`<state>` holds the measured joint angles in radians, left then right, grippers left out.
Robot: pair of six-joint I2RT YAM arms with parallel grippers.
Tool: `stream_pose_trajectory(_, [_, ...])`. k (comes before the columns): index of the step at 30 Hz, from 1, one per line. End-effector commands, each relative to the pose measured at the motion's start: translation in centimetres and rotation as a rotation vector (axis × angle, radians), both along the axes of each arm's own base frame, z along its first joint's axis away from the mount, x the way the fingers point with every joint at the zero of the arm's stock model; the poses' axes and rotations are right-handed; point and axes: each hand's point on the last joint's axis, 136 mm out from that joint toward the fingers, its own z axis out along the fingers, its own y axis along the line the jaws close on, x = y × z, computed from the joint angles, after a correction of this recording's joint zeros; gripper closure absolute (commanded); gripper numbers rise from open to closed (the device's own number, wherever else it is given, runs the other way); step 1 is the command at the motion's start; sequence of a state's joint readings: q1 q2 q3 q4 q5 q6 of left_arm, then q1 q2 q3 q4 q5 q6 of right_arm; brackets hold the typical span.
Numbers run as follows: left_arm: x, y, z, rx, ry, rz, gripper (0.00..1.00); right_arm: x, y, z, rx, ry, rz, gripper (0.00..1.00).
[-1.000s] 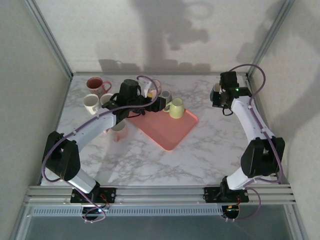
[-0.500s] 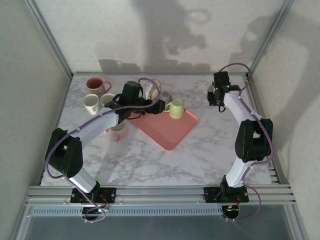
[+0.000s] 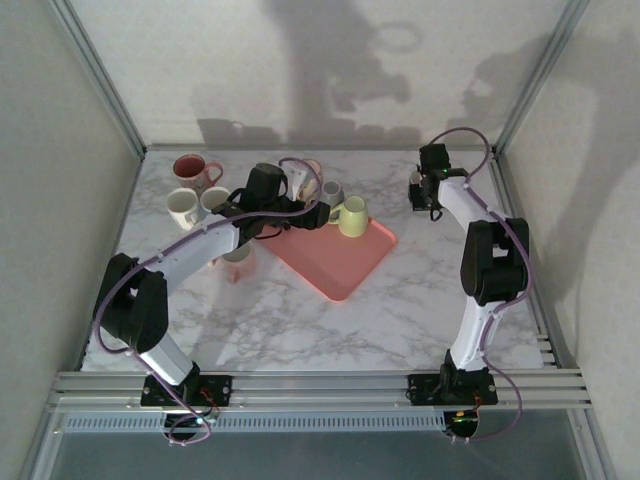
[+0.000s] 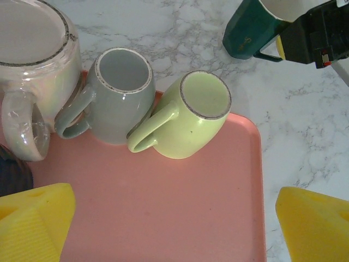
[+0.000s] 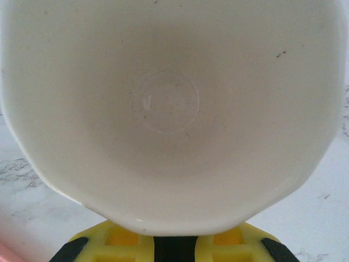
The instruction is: Turn the mug right side up
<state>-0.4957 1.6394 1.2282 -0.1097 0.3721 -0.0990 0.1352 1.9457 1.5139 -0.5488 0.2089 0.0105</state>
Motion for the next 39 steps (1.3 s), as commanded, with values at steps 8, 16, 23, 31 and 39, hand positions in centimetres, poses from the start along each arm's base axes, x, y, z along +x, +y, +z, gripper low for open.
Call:
stream_pose_trajectory(8, [0.1,0.4,-0.6,0.030,-0.042,-0.007,0.07,2.0,0.2,2.1,0.020,-0.097,-0.008,0.75])
stream_pose_trajectory(16, [-0.5,0.6,1.0,0.082,-0.150,-0.073,0.07,-1.2,0.2,5.7,0.081,-0.129,-0.049,0.55])
stream_pose_trajectory(23, [-2.3,-0.5,1.5,0.204,-0.267,-0.323,0.09,-6.6,2.4,8.8,0.268,-0.107,-0.026,0.49])
stream_pose_trajectory(31, [-3.1,-1.4,0.9,0.322,-0.452,-0.523,0.12,-11.0,11.0,10.3,0.730,0.029,0.196,0.47])
stream_pose_trajectory(39, [-3.0,-1.7,-0.1,0.351,-0.471,-0.540,0.13,-8.2,14.6,7.9,0.807,0.095,0.069,0.39])
